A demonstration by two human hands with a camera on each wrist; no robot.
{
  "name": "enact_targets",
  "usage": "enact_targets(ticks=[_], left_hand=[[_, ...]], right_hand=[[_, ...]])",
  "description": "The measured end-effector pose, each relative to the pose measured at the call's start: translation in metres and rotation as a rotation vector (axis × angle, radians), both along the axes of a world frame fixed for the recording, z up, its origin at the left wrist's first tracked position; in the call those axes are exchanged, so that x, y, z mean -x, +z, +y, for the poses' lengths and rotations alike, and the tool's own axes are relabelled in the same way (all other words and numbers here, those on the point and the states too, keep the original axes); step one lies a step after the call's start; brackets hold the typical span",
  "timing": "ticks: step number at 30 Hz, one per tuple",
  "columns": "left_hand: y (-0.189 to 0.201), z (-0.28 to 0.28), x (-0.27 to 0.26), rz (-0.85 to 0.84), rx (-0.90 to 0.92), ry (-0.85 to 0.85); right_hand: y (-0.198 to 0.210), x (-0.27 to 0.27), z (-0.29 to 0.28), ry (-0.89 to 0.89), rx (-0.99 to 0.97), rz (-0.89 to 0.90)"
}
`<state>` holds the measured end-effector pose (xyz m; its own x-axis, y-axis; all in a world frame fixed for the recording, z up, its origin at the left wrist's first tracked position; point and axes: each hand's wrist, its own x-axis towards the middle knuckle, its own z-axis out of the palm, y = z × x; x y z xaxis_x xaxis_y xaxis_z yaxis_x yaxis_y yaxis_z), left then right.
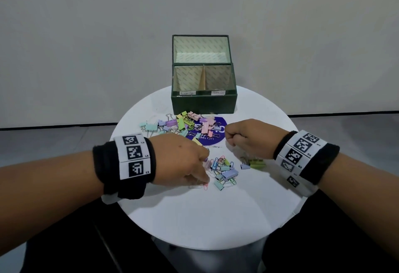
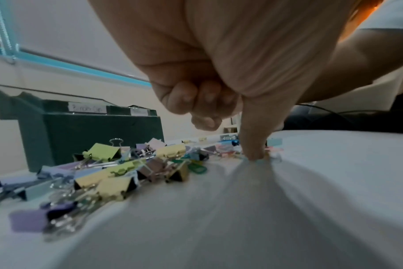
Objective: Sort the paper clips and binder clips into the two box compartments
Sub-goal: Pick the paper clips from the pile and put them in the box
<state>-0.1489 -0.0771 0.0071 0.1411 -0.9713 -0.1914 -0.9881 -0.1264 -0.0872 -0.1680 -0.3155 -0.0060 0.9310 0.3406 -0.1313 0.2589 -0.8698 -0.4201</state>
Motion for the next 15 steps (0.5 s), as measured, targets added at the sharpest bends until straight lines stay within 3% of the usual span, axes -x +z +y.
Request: enact_targets(ticks=[4, 9, 15], left_hand=[[-0.003, -0.005, -0.004, -0.035, 0.026, -0.031], [-0.009, -0.009, -0.014, -0.017, -0.022, 0.123], [-0.010, -0.006, -0.026, 0.136, -0.035, 0.356]], right_hand=[[0.003, 0.007, 0.001, 0.013, 0.022, -0.019], [0.003, 0.014, 0.006, 0.101, 0.124, 0.117], [-0.002, 0.011, 0.003, 0.055, 0.106, 0.061]])
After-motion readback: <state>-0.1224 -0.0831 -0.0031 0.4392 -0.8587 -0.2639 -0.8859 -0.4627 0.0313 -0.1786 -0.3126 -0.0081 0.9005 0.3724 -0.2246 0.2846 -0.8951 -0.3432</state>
